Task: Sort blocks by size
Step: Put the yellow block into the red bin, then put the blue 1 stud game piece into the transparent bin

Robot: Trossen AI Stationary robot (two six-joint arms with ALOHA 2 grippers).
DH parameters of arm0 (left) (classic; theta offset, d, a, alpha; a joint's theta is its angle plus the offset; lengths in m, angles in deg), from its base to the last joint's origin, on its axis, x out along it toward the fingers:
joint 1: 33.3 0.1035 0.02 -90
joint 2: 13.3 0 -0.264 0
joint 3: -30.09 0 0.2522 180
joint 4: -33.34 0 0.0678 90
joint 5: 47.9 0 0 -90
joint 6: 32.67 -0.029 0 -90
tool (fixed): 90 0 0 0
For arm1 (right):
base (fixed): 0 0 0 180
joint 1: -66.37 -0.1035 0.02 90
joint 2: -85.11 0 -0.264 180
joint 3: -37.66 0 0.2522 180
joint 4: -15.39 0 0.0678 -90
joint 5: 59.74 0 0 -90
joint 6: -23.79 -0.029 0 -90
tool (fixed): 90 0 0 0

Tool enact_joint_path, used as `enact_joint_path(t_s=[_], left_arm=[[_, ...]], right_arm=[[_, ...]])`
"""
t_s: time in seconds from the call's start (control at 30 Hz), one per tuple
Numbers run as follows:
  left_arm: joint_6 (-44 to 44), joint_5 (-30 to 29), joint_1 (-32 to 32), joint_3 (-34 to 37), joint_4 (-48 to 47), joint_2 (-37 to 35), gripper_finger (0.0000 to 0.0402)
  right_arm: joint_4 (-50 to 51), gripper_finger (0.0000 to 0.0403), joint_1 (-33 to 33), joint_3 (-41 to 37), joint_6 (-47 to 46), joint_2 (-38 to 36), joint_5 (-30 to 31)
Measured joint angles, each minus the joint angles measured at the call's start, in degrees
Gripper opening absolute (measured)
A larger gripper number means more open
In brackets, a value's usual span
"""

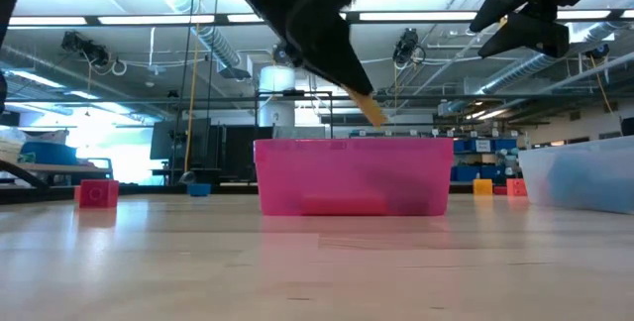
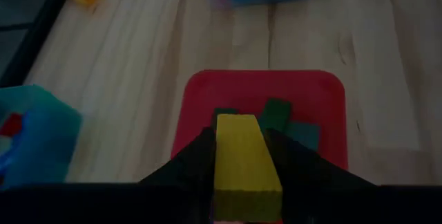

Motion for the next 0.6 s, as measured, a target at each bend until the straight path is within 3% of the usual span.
enact_joint_path(t_s=[0.3,0.6], left_arm=[[3.80,-0.03,0.39,0.00,4.27,3.73,0.0132],[7.64,-0.24,1.45,0.57,4.20,4.13,0.0181]], right_arm=[[0.02,0.0193,0.00,0.00,0.63,0.00,-0.02],[0.04,0.0193,0.00,0.00,2.62,0.00,-0.42]])
